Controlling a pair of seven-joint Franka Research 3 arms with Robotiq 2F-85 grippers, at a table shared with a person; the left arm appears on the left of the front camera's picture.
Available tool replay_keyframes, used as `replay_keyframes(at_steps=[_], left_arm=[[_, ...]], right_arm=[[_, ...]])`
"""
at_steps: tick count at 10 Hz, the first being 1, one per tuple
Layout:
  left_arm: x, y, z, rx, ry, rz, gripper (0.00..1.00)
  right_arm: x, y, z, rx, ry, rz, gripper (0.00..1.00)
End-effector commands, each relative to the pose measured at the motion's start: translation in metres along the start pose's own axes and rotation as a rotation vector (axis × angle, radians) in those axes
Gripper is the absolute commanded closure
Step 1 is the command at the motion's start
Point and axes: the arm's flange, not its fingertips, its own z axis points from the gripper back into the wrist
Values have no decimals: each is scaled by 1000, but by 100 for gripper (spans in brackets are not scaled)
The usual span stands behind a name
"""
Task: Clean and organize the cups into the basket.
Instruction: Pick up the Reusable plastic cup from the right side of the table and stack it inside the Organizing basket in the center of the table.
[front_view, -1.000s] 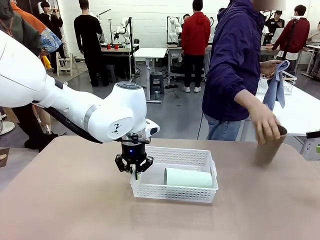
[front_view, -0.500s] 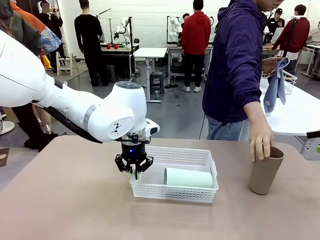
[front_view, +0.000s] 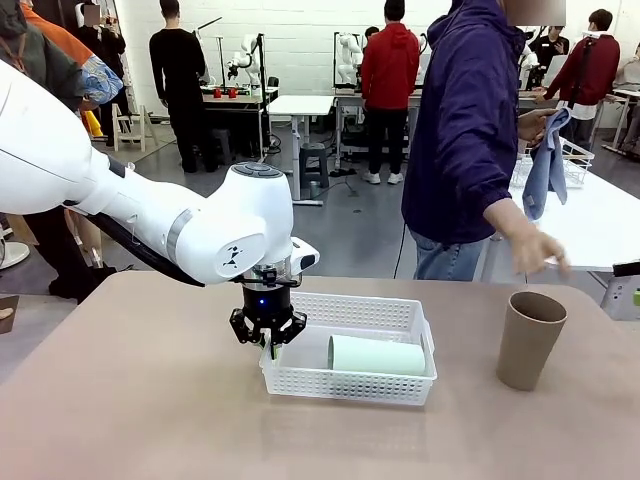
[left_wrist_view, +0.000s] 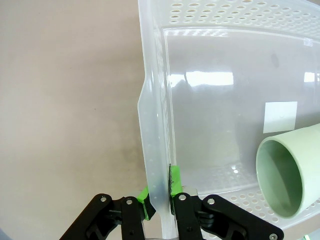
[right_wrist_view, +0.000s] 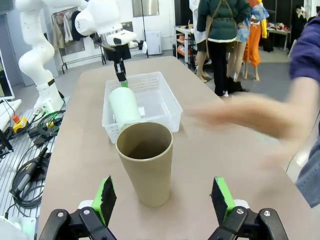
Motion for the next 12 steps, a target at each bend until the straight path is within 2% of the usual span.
replay_keyframes(at_steps=[1,4,8,12], left_arm=[[-2,1,2,1,-6,-3,100],[-2,1,2,1,-6,-3,100],[-2,1,2,1,-6,-3,100],[-2,1,2,1,-6,-3,100]], right_arm=[[-21,-5,-27,-22,83,9,0],[-54,-19,-45,5,71,50,0],[-83,-25,-73,87,129,3,0],[-80,-21,-68,63,90,-5,0]])
